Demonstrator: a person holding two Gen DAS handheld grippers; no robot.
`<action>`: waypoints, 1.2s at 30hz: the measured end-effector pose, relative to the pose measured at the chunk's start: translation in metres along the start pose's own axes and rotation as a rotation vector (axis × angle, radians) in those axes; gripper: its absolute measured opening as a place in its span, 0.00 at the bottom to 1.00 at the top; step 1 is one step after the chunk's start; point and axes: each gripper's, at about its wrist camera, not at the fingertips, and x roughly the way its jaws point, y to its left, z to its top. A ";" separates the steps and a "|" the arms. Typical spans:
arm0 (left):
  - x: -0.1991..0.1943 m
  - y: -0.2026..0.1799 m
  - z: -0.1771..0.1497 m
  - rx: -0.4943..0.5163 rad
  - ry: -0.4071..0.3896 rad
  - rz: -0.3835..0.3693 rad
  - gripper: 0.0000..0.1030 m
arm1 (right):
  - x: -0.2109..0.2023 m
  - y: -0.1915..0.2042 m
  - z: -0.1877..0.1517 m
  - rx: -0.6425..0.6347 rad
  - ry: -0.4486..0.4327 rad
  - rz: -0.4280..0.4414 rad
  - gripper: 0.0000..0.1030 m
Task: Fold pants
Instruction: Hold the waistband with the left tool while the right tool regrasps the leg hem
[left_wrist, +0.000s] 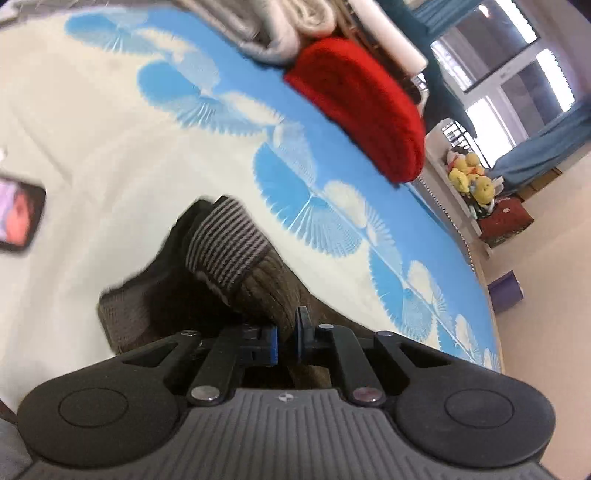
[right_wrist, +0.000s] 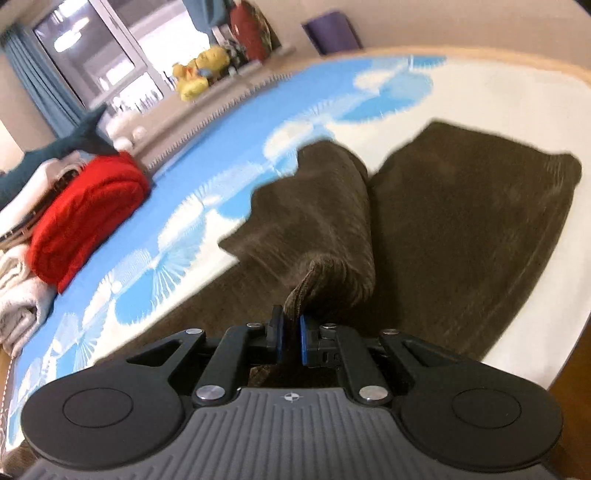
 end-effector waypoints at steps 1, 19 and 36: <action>-0.003 0.003 -0.002 0.008 0.009 0.016 0.09 | -0.003 0.000 0.000 0.002 -0.018 -0.005 0.08; 0.041 0.050 -0.039 0.108 0.129 0.162 0.24 | 0.026 -0.017 0.001 -0.005 0.188 -0.165 0.51; 0.045 0.052 -0.037 0.075 0.107 0.184 0.38 | 0.036 0.055 0.024 -0.561 -0.031 -0.372 0.74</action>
